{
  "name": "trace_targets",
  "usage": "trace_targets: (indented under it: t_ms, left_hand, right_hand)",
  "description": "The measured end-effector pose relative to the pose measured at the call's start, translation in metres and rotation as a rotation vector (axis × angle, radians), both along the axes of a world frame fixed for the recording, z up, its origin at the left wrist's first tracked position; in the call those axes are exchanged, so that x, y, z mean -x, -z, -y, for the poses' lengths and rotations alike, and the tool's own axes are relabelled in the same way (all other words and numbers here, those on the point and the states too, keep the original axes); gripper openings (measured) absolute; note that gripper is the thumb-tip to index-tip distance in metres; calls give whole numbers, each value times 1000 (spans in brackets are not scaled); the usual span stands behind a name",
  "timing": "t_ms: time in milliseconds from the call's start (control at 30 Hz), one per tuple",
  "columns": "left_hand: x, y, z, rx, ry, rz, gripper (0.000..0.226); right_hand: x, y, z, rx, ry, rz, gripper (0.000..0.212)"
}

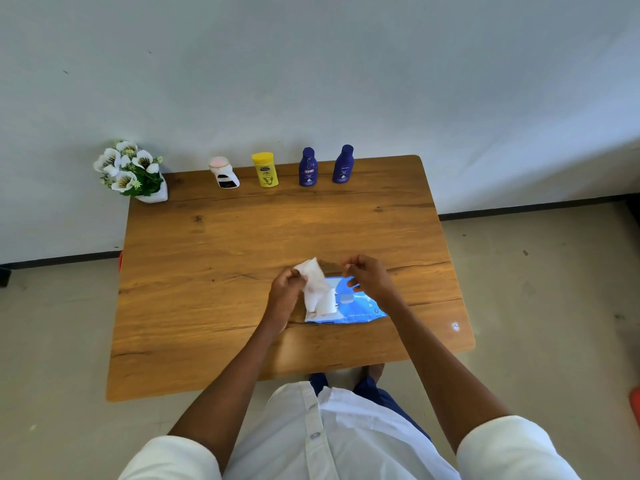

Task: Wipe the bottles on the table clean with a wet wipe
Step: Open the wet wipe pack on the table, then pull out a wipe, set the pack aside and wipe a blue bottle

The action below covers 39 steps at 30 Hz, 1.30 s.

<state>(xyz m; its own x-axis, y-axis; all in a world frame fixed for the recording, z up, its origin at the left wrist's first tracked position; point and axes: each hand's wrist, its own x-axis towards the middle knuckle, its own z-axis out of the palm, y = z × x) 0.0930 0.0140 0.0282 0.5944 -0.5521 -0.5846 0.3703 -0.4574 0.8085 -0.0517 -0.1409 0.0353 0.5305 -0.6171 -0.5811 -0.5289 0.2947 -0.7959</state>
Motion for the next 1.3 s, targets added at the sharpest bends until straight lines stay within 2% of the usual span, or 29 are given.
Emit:
trace_targets:
  t_ms: [167, 233, 333, 433, 667, 767, 1067, 1167, 1300]
  left_hand:
    - [-14, -5, -20, -23, -151, 29, 31]
    - [-17, -6, -23, -66, -160, 23, 26]
    - [-19, -3, -27, -122, -121, 28, 37]
    - [-15, 1, -31, -148, -79, 42, 42]
    - [-14, 1, -35, -166, -27, 63, 37]
    - [-9, 0, -32, -165, 5, 62, 33]
    - [-5, -2, -23, -156, 78, 82, 29]
    - [-6, -3, -27, -171, 89, 121, 31]
    - [-12, 0, -37, -192, 87, 151, 34]
  right_hand:
    - [21, 27, -31, 450, -289, -394, 20]
    - [24, 32, -48, 620, -404, -416, 39]
    - [23, 41, -70, 768, -535, -535, 71]
    - [32, 53, -83, 800, -452, -585, 74]
    - [50, 65, -73, 616, -209, -427, 38]
    - [50, 65, -61, 634, -224, -445, 25]
    - [26, 59, -44, 459, -173, -601, 33]
    - [23, 63, -43, 366, -105, -561, 25]
    - [27, 64, -53, 512, -97, -429, 22]
